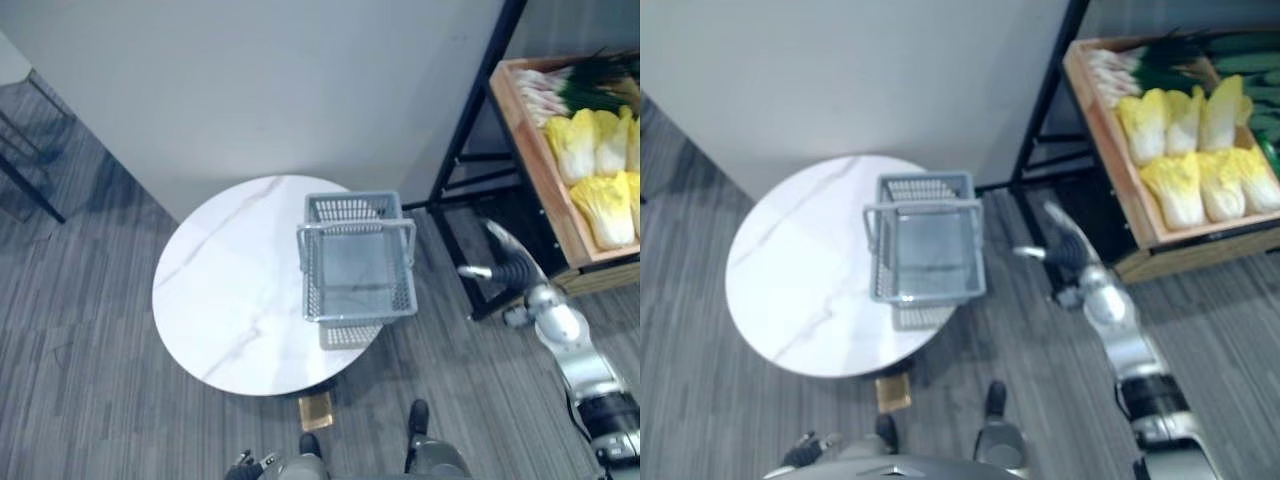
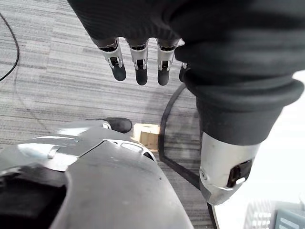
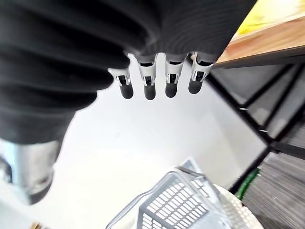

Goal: Pick vegetable in the basket

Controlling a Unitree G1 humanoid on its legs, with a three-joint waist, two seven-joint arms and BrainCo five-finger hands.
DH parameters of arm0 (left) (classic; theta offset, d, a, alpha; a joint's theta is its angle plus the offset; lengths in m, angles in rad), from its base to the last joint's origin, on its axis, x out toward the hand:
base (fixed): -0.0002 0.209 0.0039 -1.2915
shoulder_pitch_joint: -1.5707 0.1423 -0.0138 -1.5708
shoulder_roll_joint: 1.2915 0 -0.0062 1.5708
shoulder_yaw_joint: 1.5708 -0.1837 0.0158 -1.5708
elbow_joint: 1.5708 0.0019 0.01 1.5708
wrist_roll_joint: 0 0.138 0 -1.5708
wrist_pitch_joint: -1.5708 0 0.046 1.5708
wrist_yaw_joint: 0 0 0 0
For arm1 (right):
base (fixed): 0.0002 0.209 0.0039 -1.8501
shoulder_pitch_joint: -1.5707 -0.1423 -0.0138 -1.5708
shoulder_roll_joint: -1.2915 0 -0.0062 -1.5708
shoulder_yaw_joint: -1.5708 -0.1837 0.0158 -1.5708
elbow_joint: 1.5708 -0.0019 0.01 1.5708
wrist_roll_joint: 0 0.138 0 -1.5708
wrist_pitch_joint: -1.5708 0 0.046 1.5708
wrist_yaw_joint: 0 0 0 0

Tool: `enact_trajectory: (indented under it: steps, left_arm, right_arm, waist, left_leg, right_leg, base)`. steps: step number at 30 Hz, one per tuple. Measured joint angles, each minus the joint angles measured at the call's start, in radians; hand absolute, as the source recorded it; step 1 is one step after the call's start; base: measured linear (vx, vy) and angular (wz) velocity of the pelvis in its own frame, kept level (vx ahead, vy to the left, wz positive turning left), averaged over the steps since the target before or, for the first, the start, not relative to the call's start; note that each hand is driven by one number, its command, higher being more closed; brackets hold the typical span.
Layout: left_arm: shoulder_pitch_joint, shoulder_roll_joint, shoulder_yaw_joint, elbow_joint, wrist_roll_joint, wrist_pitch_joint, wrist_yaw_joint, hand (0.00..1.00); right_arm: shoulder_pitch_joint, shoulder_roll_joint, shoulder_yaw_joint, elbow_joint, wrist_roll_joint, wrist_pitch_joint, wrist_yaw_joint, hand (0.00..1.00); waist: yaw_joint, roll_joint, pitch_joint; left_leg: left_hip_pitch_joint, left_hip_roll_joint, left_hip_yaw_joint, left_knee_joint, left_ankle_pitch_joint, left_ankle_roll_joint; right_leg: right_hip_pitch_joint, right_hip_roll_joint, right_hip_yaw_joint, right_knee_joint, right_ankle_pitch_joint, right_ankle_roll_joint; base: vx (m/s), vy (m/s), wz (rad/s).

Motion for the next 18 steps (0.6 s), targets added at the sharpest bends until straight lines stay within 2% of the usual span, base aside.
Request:
enact_trajectory:
  steps: [4,6,10,12,18]
  left_arm:
    - [-0.022,0.004,0.006,-0.002,-0.003,-0.002,0.014,0.00]
    - [-0.042,0.006,0.012,-0.028,-0.010,-0.004,0.025,0.00]
    - [-0.057,0.006,0.022,-0.032,-0.024,-0.004,0.039,0.00]
    - [-0.057,0.006,0.023,-0.033,-0.057,-0.004,0.040,0.00]
    - [-0.080,0.007,0.023,-0.042,-0.059,-0.014,0.056,0.00]
  right_arm:
    - [-0.267,-0.009,0.157,0.105,-0.036,0.003,0.000,0.00]
    - [-0.446,-0.008,0.235,0.218,-0.039,0.007,-0.001,0.00]
    - [-0.600,-0.001,0.261,0.352,-0.077,0.028,-0.006,0.00]
    - [-0.644,0.003,0.260,0.416,-0.103,0.039,-0.029,0.00]
    - [-0.705,0.039,0.258,0.564,-0.153,0.069,-0.040,0.00]
  waist:
    - [0.032,-0.021,0.053]
    - [0.060,-0.026,0.087]
    - [0.107,-0.025,0.121]
    - [0.108,-0.025,0.140]
    - [0.111,-0.023,0.183]
  left_leg:
    - [-0.035,0.001,-0.036,0.021,0.005,0.007]
    - [-0.066,0.001,-0.062,0.034,0.010,0.013]
    - [-0.107,0.001,-0.089,0.038,0.021,0.013]
    - [-0.125,-0.003,-0.108,0.044,0.022,0.015]
    - [-0.141,-0.008,-0.117,0.045,0.025,0.019]
  right_leg:
    - [-0.005,-0.004,-0.020,-0.001,0.006,-0.007]
    - [-0.016,-0.004,-0.027,-0.006,0.010,-0.011]
    - [-0.035,-0.005,-0.041,-0.014,0.023,-0.022]
    - [-0.038,-0.009,-0.040,-0.015,0.026,-0.023]
    - [-0.047,-0.014,-0.040,-0.016,0.027,-0.021]
  base:
    - [-0.01,-0.018,0.27]
    - [-0.06,-0.015,0.30]
    - [-0.02,-0.008,0.23]
    - [-0.01,0.021,0.19]
    - [0.00,0.015,0.06]
